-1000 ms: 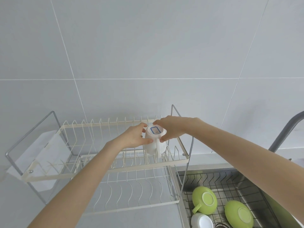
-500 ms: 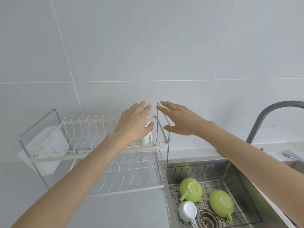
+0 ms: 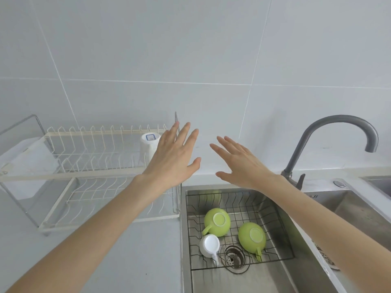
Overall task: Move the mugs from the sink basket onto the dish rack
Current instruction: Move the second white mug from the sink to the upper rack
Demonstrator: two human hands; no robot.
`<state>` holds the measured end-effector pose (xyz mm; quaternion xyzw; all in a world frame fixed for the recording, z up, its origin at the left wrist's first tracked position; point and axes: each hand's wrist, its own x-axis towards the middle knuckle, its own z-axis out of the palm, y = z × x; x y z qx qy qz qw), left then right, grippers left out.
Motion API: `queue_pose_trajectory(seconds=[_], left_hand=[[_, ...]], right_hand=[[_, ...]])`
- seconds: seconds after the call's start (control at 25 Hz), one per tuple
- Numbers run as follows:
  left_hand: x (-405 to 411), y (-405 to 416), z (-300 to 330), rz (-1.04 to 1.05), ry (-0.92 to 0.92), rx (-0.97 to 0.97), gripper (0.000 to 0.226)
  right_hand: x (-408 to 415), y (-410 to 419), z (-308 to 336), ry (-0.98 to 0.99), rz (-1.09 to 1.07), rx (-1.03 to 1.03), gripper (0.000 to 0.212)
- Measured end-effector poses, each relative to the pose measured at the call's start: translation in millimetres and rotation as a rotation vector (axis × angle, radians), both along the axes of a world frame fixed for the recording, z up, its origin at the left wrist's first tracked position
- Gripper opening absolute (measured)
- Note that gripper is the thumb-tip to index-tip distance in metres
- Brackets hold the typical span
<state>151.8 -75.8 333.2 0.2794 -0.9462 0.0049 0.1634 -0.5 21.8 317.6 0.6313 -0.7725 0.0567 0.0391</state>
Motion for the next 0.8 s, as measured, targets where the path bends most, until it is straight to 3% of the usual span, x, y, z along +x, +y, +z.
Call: queue_pose_trajectory(seconds=[0.28,0.8], left_hand=[[-35,43,-50,-0.052,-0.090,0.060,0.066],[-61,60,-157,0.079,-0.323,0.338,0.070]], right_hand=[[-33,30,-50,-0.073,-0.004,0.109,0.076],[-65,54,-154,-0.212,0.020,0.255,0.074]])
